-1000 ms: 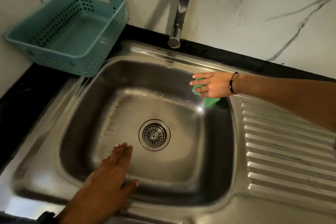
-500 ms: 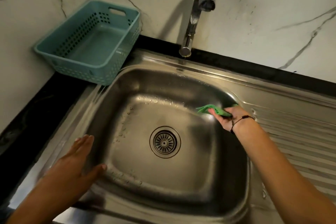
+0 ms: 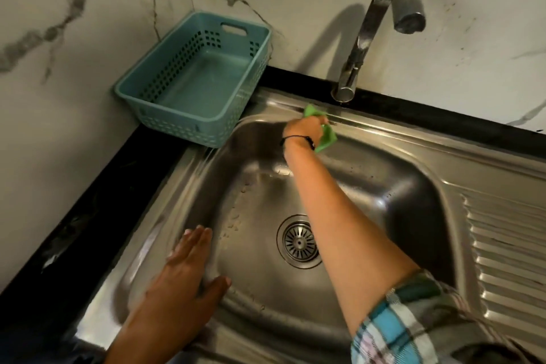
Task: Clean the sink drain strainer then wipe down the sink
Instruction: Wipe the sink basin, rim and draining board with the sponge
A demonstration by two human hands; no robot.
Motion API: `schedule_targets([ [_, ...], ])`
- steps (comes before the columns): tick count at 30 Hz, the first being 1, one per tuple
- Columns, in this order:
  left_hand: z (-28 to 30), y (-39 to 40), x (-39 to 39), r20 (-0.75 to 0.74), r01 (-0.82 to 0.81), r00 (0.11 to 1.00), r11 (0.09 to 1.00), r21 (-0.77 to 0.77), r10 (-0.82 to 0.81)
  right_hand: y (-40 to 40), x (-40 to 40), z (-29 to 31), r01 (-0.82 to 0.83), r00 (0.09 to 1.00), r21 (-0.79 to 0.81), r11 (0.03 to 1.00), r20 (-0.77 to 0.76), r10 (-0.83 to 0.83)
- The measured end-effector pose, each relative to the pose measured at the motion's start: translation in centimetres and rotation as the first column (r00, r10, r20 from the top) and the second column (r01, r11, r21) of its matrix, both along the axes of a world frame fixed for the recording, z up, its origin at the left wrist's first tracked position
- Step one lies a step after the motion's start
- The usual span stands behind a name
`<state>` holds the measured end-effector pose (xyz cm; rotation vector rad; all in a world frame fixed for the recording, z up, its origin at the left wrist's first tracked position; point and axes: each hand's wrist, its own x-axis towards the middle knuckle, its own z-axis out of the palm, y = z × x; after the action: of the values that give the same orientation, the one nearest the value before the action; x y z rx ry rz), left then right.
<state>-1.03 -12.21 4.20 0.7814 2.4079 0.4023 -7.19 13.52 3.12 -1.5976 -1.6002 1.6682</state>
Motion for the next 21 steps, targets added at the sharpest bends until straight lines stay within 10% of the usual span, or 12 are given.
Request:
schedule_targets([
  [6, 0.4, 0.1, 0.0, 0.014, -0.019, 1.0, 0.999, 0.032, 0.018, -5.2, -3.8, -1.8, -0.308, 0.95, 0.195, 0.931, 0.113, 0.291],
  [21, 0.9, 0.5, -2.7, -0.12, -0.055, 0.989, 0.968, 0.246, 0.087, -10.5, 5.5, -4.8, -0.671, 0.741, -0.292, 0.681, -0.235, 0.629],
])
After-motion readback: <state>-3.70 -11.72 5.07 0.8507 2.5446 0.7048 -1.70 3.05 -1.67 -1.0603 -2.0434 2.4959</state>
